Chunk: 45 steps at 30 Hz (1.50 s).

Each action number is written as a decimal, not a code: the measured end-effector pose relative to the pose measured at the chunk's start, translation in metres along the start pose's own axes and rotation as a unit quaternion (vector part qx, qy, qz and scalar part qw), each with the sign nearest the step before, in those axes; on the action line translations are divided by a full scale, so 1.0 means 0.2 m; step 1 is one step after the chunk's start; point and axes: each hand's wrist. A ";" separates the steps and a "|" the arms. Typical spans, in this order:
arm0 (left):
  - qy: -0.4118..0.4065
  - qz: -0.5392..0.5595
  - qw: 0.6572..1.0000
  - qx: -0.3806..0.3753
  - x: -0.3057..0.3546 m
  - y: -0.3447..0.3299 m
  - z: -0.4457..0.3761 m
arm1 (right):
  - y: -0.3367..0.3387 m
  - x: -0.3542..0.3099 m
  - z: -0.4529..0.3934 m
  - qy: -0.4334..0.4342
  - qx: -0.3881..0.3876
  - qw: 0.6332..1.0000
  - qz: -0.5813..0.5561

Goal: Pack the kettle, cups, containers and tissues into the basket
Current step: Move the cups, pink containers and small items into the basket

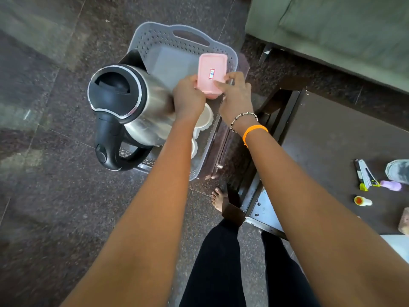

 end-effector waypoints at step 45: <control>-0.089 -0.374 0.823 -0.419 -0.13 -2.13 1.41 | 0.41 2.40 1.66 -0.459 0.084 0.877 -0.118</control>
Point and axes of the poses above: each hand's wrist, its own z-axis away from the middle knuckle, its own y-axis out of the back of the hand, x = y × z, and after that the axes turned 4 degrees about z, right-handed
